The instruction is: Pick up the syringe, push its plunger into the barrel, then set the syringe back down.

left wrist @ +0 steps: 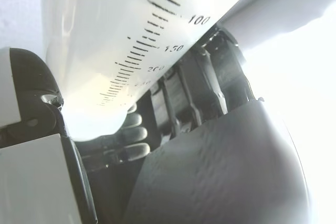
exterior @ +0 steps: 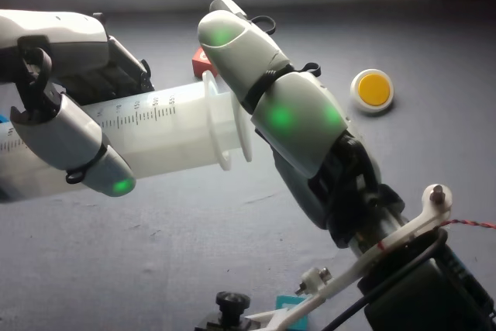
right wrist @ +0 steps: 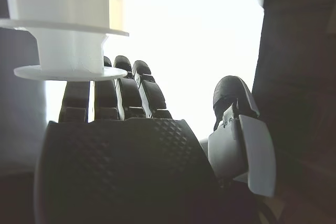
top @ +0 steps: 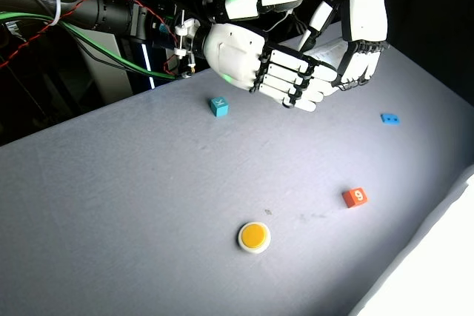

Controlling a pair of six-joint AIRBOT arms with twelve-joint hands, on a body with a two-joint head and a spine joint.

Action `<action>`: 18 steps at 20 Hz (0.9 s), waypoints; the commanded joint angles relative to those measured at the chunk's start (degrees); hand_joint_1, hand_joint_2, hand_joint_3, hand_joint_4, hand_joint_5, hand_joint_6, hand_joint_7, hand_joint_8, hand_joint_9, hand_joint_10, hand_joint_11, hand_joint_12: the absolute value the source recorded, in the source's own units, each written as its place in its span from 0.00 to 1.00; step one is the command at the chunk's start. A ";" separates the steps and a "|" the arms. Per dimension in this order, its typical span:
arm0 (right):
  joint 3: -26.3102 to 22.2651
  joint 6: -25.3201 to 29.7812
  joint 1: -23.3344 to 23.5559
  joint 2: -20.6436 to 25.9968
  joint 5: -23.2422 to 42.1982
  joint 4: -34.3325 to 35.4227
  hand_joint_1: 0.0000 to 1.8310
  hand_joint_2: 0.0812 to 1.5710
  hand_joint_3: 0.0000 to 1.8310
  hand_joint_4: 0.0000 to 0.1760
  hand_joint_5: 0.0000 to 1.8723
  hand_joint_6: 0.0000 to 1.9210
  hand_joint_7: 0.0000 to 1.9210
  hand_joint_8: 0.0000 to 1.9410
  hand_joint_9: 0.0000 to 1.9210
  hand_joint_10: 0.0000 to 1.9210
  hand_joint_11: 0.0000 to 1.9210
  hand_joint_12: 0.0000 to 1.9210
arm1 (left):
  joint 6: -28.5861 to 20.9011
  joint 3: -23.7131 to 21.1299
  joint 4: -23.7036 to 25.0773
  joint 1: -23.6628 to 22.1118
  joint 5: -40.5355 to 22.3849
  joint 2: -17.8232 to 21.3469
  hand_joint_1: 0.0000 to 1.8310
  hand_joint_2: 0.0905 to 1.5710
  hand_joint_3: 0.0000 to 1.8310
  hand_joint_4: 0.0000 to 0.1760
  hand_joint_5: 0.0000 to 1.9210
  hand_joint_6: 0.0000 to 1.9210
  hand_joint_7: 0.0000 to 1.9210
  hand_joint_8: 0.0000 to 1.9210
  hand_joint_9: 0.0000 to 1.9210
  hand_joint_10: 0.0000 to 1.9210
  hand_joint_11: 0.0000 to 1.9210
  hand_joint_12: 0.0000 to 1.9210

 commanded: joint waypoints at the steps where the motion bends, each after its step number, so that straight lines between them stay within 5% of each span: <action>1: -1.29 1.95 1.23 -1.87 -5.26 -11.21 0.00 0.73 0.00 0.00 0.00 0.00 0.00 0.00 0.00 0.00 0.00 0.00 | -3.02 -0.29 -0.14 -0.99 -11.38 -0.80 0.74 0.72 0.00 0.00 0.46 0.64 0.50 0.47 0.39 0.72 0.21 0.79; 9: -2.18 1.43 0.37 1.38 -3.10 -11.21 0.00 0.73 0.00 0.00 0.00 0.00 0.00 0.00 0.00 0.00 0.00 0.00 | -3.02 -0.23 -0.14 -0.96 -11.31 -0.71 0.74 0.72 0.00 0.00 0.45 0.66 0.50 0.48 0.38 0.72 0.21 0.78; 18: -9.65 2.95 -1.59 22.25 1.01 -11.18 0.00 0.73 0.00 0.00 0.00 0.00 0.00 0.00 0.00 0.00 0.00 0.00 | -3.01 0.56 0.62 -0.64 -11.15 -0.73 0.74 0.72 0.00 0.00 0.46 0.66 0.50 0.48 0.38 0.72 0.21 0.77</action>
